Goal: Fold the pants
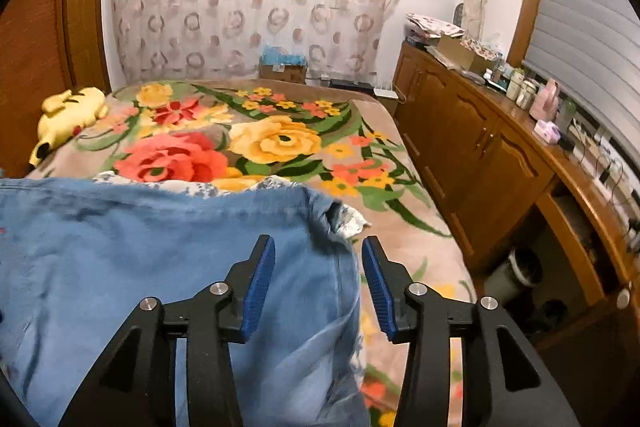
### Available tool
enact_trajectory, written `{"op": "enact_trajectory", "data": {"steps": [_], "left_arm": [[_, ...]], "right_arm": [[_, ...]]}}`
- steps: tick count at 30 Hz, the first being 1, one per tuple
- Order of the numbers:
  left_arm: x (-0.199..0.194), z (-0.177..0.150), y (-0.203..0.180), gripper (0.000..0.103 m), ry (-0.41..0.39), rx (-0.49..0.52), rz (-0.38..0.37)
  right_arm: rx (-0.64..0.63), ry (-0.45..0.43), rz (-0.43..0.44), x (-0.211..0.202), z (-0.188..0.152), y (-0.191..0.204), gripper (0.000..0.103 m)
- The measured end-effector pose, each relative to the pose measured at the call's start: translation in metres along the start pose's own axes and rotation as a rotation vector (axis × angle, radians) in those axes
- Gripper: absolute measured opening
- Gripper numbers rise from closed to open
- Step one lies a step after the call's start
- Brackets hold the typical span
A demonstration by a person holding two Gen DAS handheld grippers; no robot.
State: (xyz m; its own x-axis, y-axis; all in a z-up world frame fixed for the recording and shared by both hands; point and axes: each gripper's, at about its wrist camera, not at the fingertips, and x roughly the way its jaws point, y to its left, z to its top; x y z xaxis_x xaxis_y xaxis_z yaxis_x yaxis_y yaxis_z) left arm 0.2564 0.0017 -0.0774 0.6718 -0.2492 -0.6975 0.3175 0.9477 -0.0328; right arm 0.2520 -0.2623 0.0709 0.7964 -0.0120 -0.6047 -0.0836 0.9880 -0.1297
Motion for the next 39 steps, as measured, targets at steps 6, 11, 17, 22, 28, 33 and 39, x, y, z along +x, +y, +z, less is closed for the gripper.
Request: {"op": "enact_trajectory", "data": {"steps": [6, 11, 17, 22, 28, 33, 39], "left_arm": [[0.000, 0.000, 0.000, 0.080, -0.001, 0.004, 0.000], [0.000, 0.000, 0.000, 0.080, -0.001, 0.005, 0.001], [-0.002, 0.001, 0.002, 0.080, 0.003, 0.004, -0.003], [-0.005, 0.007, 0.003, 0.080, 0.020, -0.007, 0.025], [-0.028, 0.011, 0.004, 0.080, 0.004, -0.033, 0.043], [-0.054, 0.002, 0.005, 0.080, -0.019, -0.055, 0.058], [-0.077, -0.013, 0.012, 0.080, -0.044, -0.106, 0.075]], "right_arm": [[0.043, 0.037, 0.059, -0.042, -0.047, -0.007, 0.058], [0.093, 0.094, 0.073, -0.052, -0.072, -0.022, 0.059], [0.168, 0.139, 0.084, -0.049, -0.091, -0.039, 0.059], [0.213, 0.165, 0.091, -0.055, -0.105, -0.054, 0.061], [0.292, 0.218, 0.156, -0.051, -0.115, -0.079, 0.072], [0.326, 0.234, 0.235, -0.045, -0.111, -0.097, 0.072], [0.342, 0.224, 0.243, -0.036, -0.102, -0.104, 0.072]]}}
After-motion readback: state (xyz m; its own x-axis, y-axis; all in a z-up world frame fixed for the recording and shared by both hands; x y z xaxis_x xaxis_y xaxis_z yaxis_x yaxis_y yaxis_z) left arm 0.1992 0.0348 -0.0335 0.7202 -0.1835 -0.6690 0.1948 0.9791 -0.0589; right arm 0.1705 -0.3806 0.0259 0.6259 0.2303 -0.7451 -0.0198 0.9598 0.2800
